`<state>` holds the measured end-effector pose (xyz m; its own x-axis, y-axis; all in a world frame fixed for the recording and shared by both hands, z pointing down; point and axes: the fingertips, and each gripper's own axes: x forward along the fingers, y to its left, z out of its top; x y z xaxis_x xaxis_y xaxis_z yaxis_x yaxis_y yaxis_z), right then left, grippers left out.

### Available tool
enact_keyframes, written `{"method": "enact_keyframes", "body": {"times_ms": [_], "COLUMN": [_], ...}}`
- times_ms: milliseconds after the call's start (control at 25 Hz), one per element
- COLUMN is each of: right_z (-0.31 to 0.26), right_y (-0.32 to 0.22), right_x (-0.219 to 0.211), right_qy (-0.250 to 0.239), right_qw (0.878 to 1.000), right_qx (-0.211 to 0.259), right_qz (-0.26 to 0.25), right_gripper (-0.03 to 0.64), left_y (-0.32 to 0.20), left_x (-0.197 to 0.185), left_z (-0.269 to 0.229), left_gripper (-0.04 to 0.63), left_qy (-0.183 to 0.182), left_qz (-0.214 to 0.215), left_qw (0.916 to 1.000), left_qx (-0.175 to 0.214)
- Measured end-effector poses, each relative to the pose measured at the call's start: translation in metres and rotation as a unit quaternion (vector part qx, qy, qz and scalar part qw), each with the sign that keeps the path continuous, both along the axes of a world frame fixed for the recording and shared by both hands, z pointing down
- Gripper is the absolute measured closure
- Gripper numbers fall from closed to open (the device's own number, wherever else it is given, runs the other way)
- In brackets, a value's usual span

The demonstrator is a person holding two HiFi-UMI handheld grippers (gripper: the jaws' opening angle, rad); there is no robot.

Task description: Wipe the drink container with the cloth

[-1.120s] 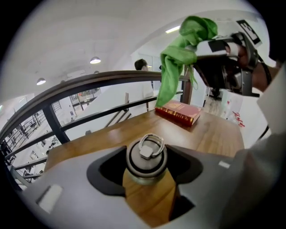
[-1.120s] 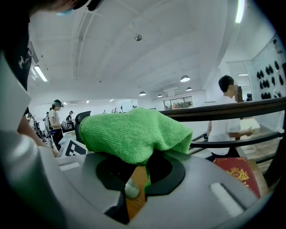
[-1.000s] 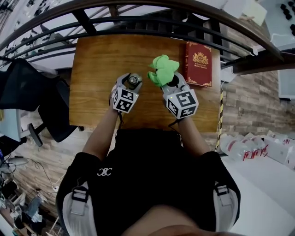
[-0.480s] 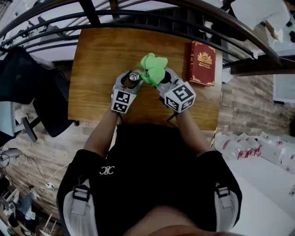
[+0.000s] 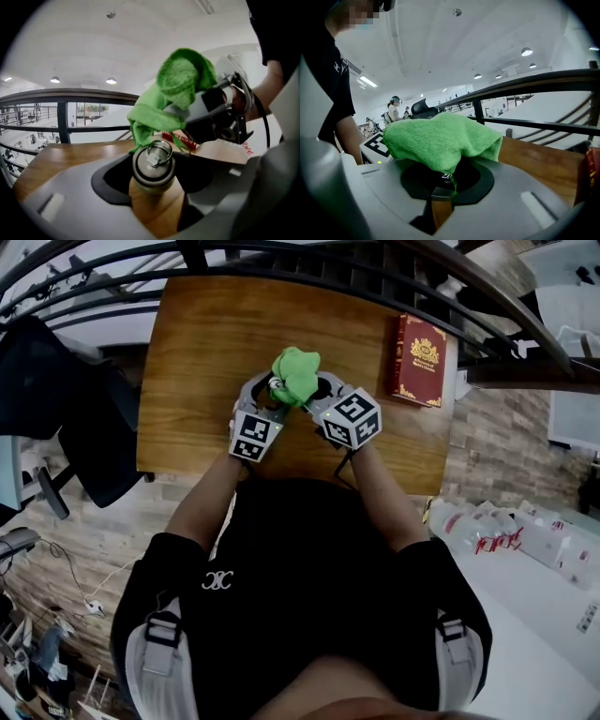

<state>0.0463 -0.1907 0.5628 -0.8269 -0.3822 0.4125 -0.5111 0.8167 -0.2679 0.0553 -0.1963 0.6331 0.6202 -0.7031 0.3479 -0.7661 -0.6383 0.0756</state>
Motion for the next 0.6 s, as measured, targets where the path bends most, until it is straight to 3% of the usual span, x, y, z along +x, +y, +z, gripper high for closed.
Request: {"method": "enact_keyframes", "body": {"times_ms": [320,600], "right_z": [0.021,0.041], "right_y": [-0.012,-0.036], "right_x": [-0.01,-0.008], "right_qy": [0.004,0.042], "right_qw": [0.999,0.995], "right_qx": [-0.027,-0.049], "right_qz": [0.025,0.077], "right_gripper": [0.568,0.568], "left_y": [0.002,0.013], "left_x": [-0.002,0.007], "left_z": [0.001,0.004], "left_gripper": [0.284,0.284], "left_qy": [0.005,-0.036], "left_qz": [0.011,0.054], "left_qw": [0.9999,0.9979], "left_qx": [-0.003,0.012]}}
